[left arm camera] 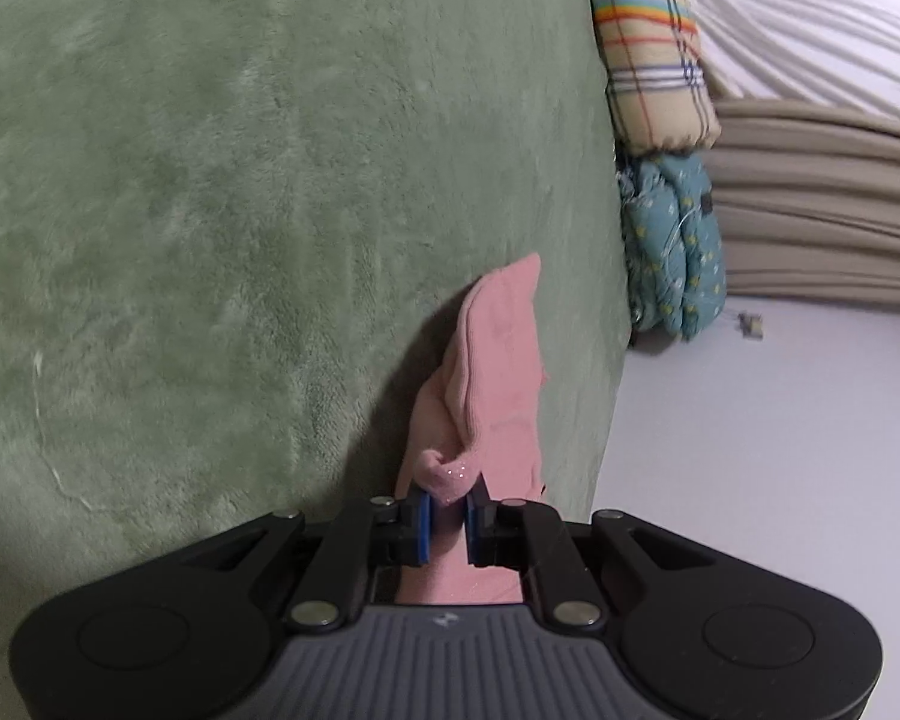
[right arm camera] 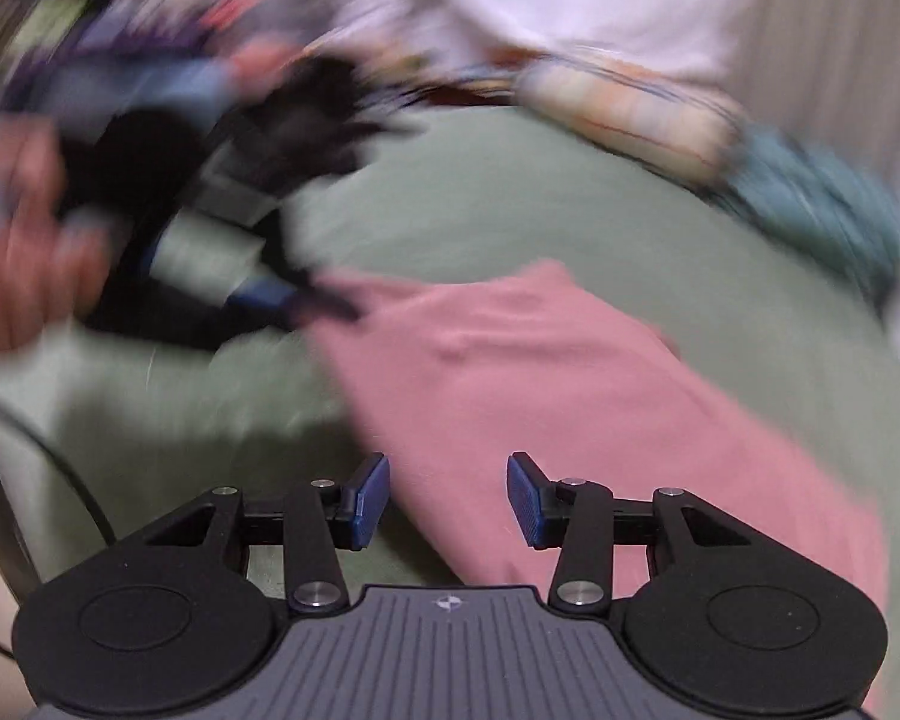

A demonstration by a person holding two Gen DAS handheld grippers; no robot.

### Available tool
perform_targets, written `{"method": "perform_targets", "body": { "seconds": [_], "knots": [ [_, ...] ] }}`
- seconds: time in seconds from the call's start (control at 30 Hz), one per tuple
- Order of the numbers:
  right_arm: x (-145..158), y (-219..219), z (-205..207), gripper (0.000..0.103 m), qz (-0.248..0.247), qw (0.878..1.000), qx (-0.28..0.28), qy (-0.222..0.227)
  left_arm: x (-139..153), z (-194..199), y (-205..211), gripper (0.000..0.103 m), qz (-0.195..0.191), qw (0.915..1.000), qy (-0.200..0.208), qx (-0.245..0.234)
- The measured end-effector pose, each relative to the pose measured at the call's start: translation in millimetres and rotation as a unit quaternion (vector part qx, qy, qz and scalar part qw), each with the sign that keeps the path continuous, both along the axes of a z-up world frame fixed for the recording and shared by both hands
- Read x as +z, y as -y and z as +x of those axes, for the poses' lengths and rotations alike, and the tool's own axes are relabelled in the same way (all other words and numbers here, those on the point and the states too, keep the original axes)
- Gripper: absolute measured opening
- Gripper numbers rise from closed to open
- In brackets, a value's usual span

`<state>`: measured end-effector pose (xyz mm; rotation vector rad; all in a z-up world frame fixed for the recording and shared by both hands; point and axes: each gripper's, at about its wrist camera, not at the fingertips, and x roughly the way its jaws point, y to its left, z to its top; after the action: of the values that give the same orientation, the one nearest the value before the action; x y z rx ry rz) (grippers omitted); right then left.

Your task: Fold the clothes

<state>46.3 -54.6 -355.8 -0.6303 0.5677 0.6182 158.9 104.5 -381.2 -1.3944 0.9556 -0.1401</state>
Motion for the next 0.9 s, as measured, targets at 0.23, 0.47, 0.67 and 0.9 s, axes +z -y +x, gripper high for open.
{"method": "perform_targets", "body": {
  "seconds": [0.23, 0.47, 0.67, 0.9],
  "knots": [
    [-16.2, -59.9, 9.0, 0.04, -0.114, 0.988, 0.063, 0.086, -7.5, 18.5, -12.1, 0.01, -0.03, 0.9984, -0.016, -0.046],
    [-12.2, -64.0, 30.8, 0.005, -0.074, 0.994, 0.009, 0.085, -4.3, 6.0, -48.5, 0.011, -0.052, 0.9962, 0.001, -0.07],
    [54.4, 0.2, 51.0, 0.005, 0.123, 0.979, -0.14, 0.081, 0.3, -21.8, -75.4, 0.021, -0.021, 0.9975, 0.001, -0.068],
    [60.7, 171.1, 22.1, 0.005, 0.387, 0.819, -0.416, 0.077, -3.0, -13.0, -25.6, 0.026, 0.005, 0.9904, -0.013, -0.138]
  ]
}}
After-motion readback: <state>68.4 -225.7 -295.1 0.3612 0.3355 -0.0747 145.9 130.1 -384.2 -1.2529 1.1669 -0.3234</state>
